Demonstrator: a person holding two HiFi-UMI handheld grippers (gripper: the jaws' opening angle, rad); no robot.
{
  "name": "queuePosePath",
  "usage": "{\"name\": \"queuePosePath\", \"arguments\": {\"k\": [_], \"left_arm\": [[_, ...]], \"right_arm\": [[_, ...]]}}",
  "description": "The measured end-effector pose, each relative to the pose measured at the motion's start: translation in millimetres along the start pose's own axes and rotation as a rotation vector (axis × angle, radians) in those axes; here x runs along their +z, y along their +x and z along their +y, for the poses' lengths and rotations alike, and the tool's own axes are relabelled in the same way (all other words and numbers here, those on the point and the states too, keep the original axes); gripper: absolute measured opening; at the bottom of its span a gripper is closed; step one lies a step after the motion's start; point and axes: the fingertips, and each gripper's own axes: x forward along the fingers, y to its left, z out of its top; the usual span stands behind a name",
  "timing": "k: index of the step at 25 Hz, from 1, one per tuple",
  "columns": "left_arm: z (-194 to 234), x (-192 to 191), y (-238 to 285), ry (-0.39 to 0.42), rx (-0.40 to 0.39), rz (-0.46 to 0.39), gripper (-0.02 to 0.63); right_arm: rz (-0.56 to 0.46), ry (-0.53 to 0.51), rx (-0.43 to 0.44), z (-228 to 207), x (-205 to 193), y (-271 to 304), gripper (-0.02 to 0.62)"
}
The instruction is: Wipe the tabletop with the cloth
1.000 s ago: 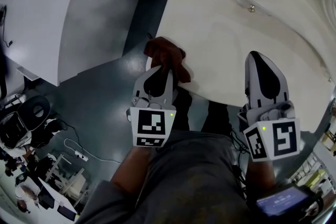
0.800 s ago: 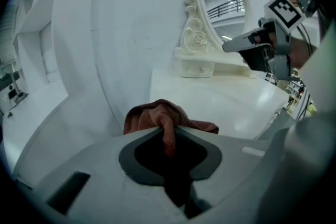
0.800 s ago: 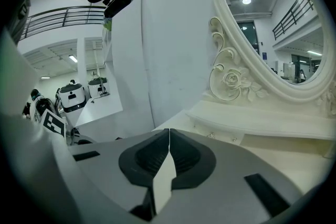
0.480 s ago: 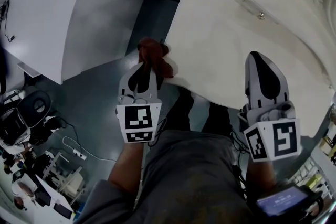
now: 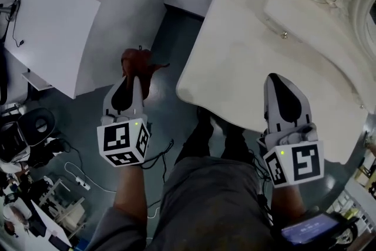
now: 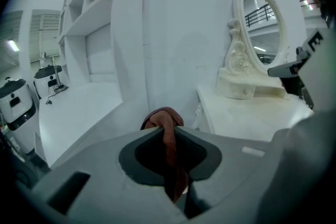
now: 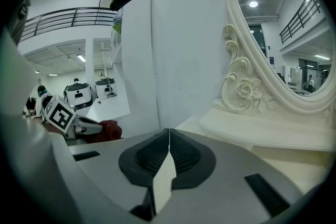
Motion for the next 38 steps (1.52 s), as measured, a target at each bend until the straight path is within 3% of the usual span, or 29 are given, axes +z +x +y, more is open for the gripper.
{"name": "queuePosePath", "arguments": {"k": [7, 12, 19, 29, 38], "left_arm": [[-27.0, 89.0, -63.5, 0.015, 0.044, -0.205, 0.054], [-55.8, 160.4, -122.1, 0.068, 0.107, -0.393, 0.055], [-168.3, 216.2, -175.9, 0.129, 0.068, -0.603, 0.057], [-269.9, 223.4, -195.3, 0.173, 0.004, -0.637, 0.057], [-307.4, 215.7, -200.3, 0.188, -0.01, -0.609, 0.057]], "right_arm": [[-0.115, -0.039, 0.018, -4.4, 46.3, -35.8, 0.015], [-0.229, -0.078, 0.038, -1.5, 90.0, -73.9, 0.015], [-0.353, -0.154, 0.016, -19.6, 127.8, -139.0, 0.015], [-0.367, -0.147, -0.014, -66.0, 105.2, -201.7, 0.014], [-0.389, -0.123, -0.015, -87.7, 94.9, -222.8, 0.014]]}}
